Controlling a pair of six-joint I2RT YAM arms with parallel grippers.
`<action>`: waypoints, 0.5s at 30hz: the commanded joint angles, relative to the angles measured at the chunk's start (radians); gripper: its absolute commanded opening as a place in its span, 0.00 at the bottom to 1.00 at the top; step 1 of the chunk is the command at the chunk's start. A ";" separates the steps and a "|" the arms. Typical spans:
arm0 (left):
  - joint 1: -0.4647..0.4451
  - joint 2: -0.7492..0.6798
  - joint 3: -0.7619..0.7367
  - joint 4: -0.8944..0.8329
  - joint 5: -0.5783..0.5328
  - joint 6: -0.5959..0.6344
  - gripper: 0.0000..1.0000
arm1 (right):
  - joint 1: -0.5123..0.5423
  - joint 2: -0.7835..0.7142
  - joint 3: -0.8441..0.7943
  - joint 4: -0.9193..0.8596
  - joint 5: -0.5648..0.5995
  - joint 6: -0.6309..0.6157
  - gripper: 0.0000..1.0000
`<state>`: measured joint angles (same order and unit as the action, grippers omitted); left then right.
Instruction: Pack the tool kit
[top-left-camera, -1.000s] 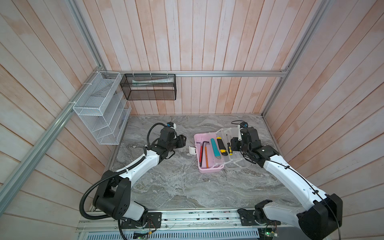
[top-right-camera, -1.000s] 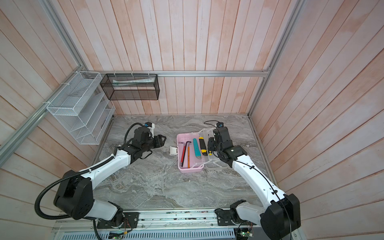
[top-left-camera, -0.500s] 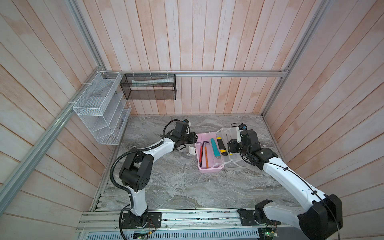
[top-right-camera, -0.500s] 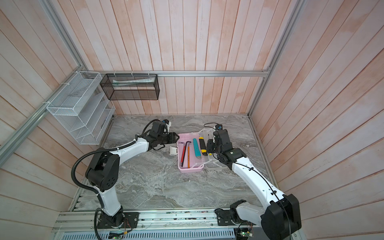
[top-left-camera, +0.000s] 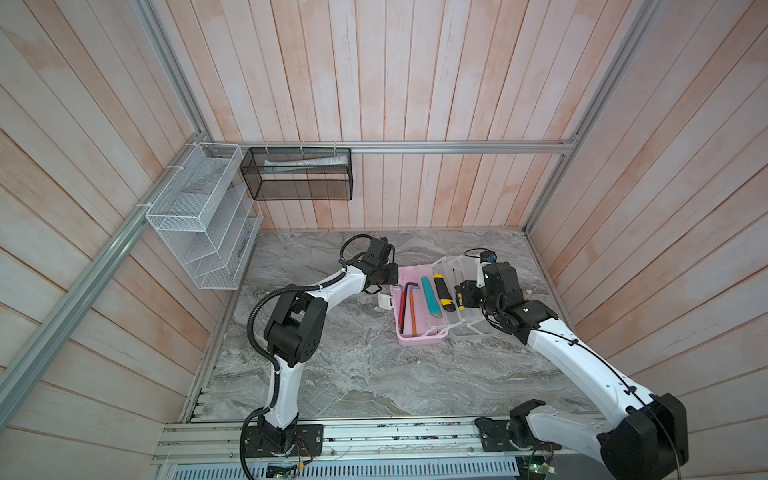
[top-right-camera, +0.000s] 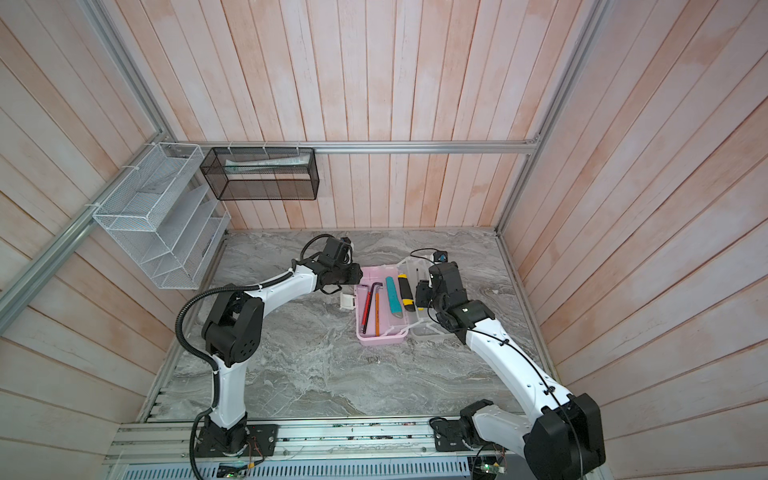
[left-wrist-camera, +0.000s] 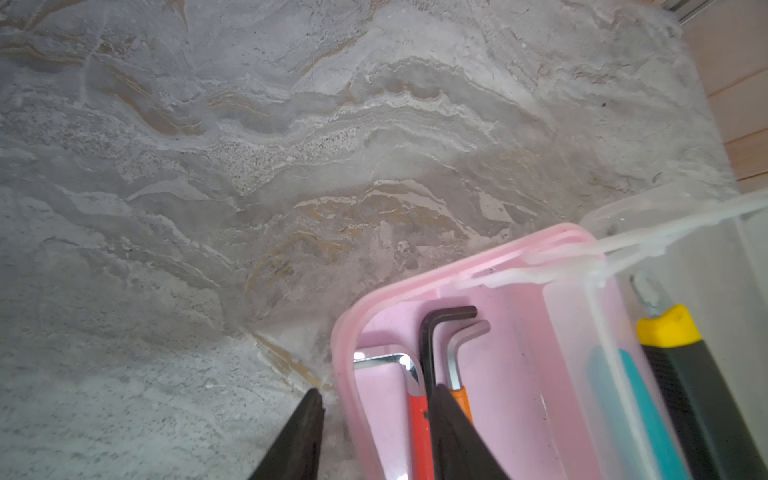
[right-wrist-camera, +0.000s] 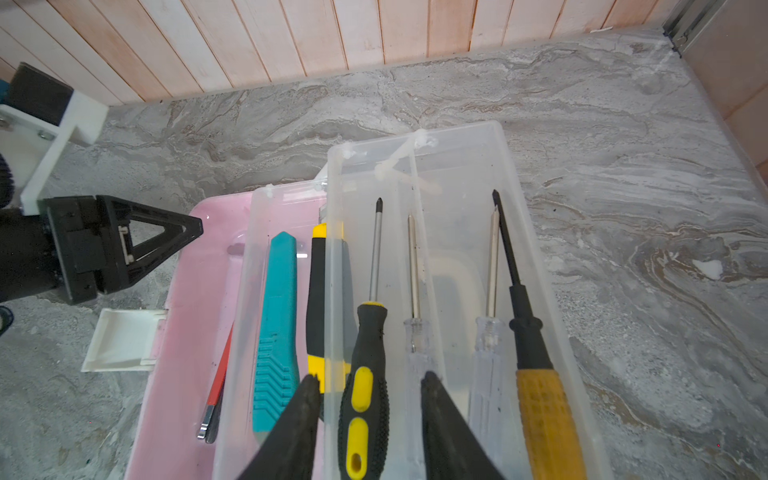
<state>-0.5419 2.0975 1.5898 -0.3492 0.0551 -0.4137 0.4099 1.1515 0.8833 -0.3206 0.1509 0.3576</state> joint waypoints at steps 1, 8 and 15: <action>0.000 0.041 0.035 -0.051 -0.040 -0.004 0.40 | -0.010 -0.019 -0.020 0.024 0.008 -0.009 0.40; 0.002 0.075 0.054 -0.039 -0.040 -0.037 0.23 | -0.014 -0.015 -0.009 0.014 0.007 -0.016 0.40; 0.006 0.067 0.038 -0.058 -0.056 -0.066 0.00 | -0.013 -0.015 -0.018 0.028 -0.002 -0.010 0.40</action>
<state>-0.5415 2.1506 1.6367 -0.3679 0.0246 -0.5083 0.4019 1.1461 0.8669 -0.3099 0.1505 0.3546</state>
